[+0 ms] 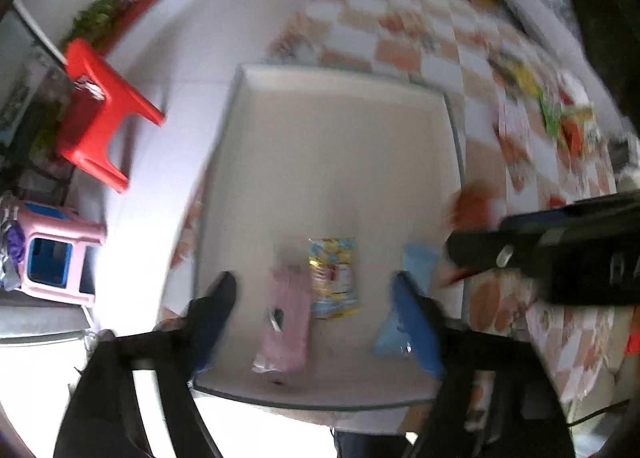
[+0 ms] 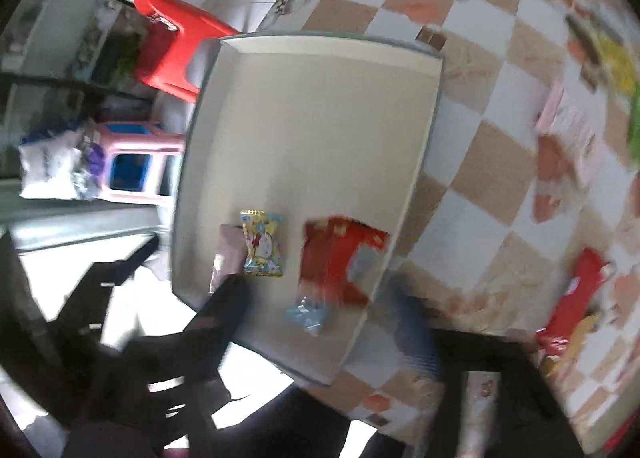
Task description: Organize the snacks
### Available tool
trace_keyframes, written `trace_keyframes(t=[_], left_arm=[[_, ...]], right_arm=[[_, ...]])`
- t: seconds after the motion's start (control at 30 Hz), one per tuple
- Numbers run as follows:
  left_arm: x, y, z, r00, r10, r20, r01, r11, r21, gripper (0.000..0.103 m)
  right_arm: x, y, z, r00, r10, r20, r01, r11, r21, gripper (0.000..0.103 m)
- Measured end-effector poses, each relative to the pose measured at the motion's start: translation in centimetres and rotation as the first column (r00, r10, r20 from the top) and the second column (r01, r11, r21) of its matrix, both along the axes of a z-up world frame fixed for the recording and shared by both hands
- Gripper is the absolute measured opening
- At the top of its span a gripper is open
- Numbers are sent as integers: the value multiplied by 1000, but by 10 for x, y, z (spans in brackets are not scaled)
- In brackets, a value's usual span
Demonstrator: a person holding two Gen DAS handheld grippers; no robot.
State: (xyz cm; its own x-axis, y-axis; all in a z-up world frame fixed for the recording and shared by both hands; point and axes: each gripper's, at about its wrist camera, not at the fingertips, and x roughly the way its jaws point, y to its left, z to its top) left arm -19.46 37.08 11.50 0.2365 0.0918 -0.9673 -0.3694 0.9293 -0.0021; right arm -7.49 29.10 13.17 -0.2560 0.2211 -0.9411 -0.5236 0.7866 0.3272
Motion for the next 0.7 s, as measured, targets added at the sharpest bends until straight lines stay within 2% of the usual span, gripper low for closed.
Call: trace_keyframes(t=[0.13,0.2,0.23,0.3,0.4,0.47,0.57,0.63,0.7], left_arm=[[-1,7,12,1000,10,9,-10,1000,-23,85],[-1,13,24,999,28,34,-26,999,-46,85],[0,16,33,998,40,58,-37,998,-48,85],[4,25,52,987,87,132,-73,992,-107,85],[20,37,76,970,154,186,-124,978,-166,85],[34,40,92,952,202,231,-145,960,-241,85],[59,26,121,908,257,330,-101,900,-424,85],[74,9,133,895,252,369,-51,878,-477,85],[90,-15,143,901,201,385,21,865,-501,85]], right_arm=[[-3,-13,21,990,55,131,-48,997,-57,103],[1,-27,33,983,24,181,-13,998,-58,103],[1,-36,40,973,28,228,-8,996,-88,103],[-3,-49,51,953,31,302,-3,996,-91,103],[-10,-62,63,944,44,327,-13,995,-96,103],[-19,-64,69,934,74,350,-42,994,-98,103],[-34,-60,76,925,101,366,-84,994,-63,103],[-42,-57,84,922,113,369,-106,994,-40,103],[-47,-58,90,914,126,386,-120,992,-39,103]])
